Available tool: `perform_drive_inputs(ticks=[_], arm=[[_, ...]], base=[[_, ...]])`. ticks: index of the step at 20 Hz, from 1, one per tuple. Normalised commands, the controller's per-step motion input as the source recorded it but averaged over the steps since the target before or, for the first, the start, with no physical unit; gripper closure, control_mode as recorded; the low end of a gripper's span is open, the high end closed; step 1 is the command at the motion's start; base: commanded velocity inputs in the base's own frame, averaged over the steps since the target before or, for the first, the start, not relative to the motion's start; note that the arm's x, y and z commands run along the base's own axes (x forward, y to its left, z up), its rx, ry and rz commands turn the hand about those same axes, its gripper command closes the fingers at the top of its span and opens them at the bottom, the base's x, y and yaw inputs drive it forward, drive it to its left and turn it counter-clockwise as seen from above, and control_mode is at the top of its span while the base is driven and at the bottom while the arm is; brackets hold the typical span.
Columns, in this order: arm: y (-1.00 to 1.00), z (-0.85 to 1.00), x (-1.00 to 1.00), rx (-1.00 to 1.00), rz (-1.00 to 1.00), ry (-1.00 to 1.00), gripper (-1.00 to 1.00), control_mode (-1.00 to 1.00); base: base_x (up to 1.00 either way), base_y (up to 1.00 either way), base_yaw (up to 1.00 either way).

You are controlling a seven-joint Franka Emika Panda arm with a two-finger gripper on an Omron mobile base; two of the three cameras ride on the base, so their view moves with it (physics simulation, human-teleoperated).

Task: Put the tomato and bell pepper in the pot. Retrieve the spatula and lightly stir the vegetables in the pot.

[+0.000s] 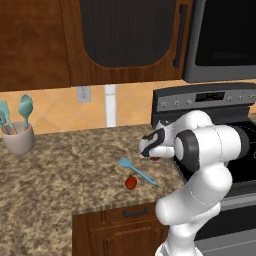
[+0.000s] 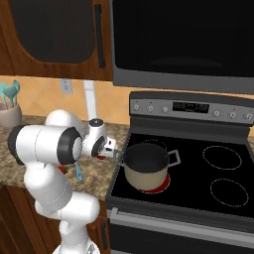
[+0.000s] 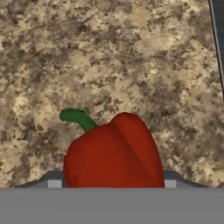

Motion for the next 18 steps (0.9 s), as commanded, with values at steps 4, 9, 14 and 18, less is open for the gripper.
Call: perform_drive_inputs(ticks=[4,9,14,18], arm=[[0.21,0.87,-0.99,-0.04,0.00,-0.13,1.00,-1.00],[0.29,1.00,-0.90,-0.10,0.00,-0.02,1.00,-1.00],[0.00,1.00,-0.87,-0.07,0.00,0.00,1.00,-1.00],[-0.24,1.00,-0.69,-0.02,-0.05,0.00,1.00,-1.00]], base=[[0.00,0.00,0.00],[0.00,0.00,0.00],[0.00,0.00,0.00],[0.00,0.00,0.00]])
